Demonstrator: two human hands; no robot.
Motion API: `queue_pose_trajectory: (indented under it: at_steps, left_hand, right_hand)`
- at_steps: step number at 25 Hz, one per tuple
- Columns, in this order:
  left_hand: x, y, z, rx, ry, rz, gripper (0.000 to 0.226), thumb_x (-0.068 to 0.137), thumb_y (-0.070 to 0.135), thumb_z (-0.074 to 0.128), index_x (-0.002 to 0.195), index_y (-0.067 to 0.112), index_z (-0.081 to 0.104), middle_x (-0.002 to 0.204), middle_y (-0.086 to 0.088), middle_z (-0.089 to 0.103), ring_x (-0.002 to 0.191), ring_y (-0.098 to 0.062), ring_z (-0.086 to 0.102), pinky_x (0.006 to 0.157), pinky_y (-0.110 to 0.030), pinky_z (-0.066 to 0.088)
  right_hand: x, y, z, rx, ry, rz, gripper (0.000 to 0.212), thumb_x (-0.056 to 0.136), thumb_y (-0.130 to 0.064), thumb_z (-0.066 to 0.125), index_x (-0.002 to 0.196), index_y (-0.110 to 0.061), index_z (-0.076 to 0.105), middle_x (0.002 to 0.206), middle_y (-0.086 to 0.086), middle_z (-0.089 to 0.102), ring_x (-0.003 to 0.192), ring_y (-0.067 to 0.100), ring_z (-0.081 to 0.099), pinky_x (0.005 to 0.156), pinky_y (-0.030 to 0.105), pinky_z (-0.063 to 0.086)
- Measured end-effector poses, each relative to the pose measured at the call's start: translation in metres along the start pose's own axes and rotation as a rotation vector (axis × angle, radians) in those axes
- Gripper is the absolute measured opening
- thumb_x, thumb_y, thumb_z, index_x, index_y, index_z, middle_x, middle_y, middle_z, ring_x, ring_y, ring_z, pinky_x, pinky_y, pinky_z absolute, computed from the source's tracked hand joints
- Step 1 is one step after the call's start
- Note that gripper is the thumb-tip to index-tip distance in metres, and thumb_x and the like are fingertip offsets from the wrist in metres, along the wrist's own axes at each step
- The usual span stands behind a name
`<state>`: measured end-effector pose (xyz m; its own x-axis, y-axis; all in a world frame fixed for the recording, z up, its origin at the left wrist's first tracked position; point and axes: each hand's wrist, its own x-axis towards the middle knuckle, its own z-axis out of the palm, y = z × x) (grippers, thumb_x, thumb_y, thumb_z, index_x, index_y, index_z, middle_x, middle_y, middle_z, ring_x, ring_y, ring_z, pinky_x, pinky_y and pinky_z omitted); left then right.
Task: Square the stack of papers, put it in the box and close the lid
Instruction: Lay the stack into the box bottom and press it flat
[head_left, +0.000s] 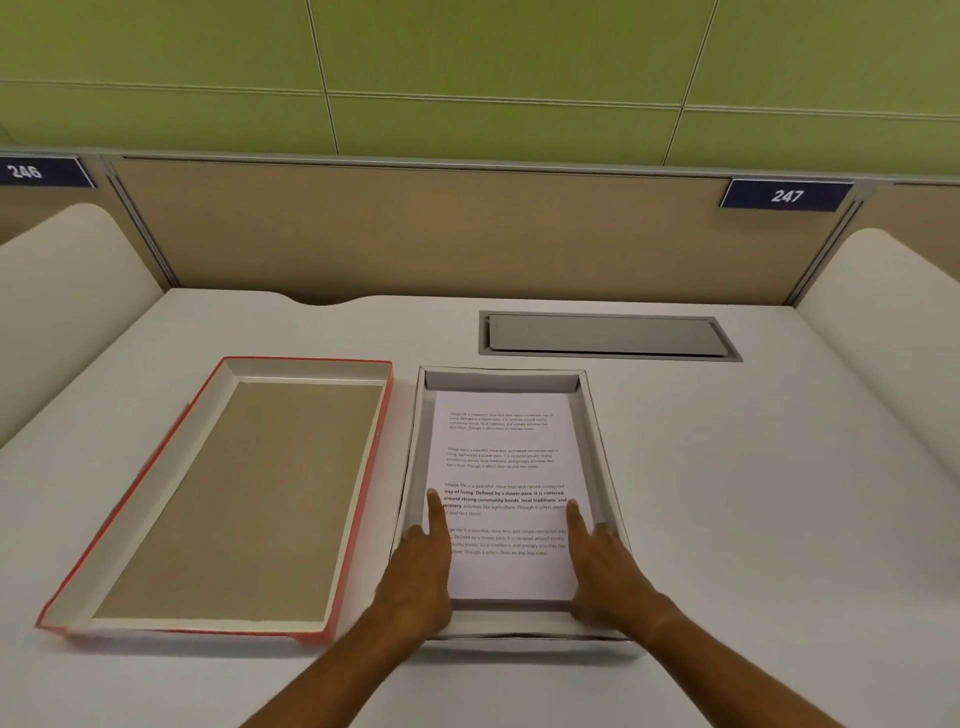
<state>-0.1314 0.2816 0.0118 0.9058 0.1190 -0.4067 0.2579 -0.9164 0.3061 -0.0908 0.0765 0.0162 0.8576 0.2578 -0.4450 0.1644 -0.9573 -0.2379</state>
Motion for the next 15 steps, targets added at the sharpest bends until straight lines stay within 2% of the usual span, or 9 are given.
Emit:
queue_pose_trajectory:
  at_steps: [5, 7, 9, 12, 15]
  left_hand:
    - [0.002, 0.000, -0.001, -0.047, -0.046, 0.002, 0.120, 0.082, 0.020, 0.074, 0.148, 0.025, -0.026, 0.163, -0.012, 0.013, 0.145, -0.031, 0.030, 0.112, -0.039, 0.034]
    - [0.002, 0.001, -0.005, -0.092, -0.054, 0.012, 0.125, 0.077, 0.033, 0.078, 0.149, 0.025, -0.025, 0.163, -0.012, 0.010, 0.146, -0.032, 0.027, 0.113, -0.042, 0.034]
    - [0.002, 0.003, -0.010, -0.111, -0.005, 0.029, 0.128, 0.074, 0.046, 0.077, 0.150, 0.026, -0.024, 0.164, -0.011, 0.003, 0.149, -0.033, 0.018, 0.114, -0.046, 0.031]
    - [-0.001, 0.010, -0.015, -0.073, 0.190, 0.098, 0.120, 0.074, 0.060, 0.066, 0.150, 0.029, -0.021, 0.165, -0.007, -0.008, 0.151, -0.032, 0.004, 0.116, -0.047, 0.027]
    - [0.000, 0.011, -0.019, -0.006, 0.386, 0.150, 0.110, 0.077, 0.073, 0.046, 0.148, 0.030, -0.026, 0.162, -0.004, -0.022, 0.151, -0.028, -0.012, 0.120, -0.044, 0.002]
  right_hand:
    - [-0.001, -0.004, 0.000, -0.007, -0.029, 0.015, 0.110, 0.087, -0.023, 0.071, 0.154, -0.014, -0.015, 0.154, 0.023, 0.025, 0.137, 0.034, 0.041, 0.110, 0.039, 0.040]
    - [0.000, -0.007, -0.005, 0.027, -0.037, 0.025, 0.119, 0.080, -0.034, 0.077, 0.155, -0.014, -0.013, 0.153, 0.022, 0.029, 0.136, 0.035, 0.042, 0.109, 0.042, 0.041]
    - [0.002, -0.009, -0.013, 0.090, 0.032, 0.019, 0.125, 0.072, -0.050, 0.079, 0.156, -0.016, -0.007, 0.154, 0.018, 0.031, 0.138, 0.036, 0.040, 0.110, 0.046, 0.041]
    - [0.005, -0.018, -0.020, 0.070, 0.232, -0.056, 0.117, 0.074, -0.073, 0.060, 0.156, -0.021, -0.005, 0.165, 0.010, 0.011, 0.150, 0.036, 0.016, 0.117, 0.052, 0.026]
    - [0.012, -0.029, -0.020, 0.051, 0.387, -0.138, 0.110, 0.076, -0.083, 0.038, 0.156, -0.024, -0.008, 0.166, 0.005, -0.012, 0.153, 0.030, -0.007, 0.120, 0.045, -0.001]
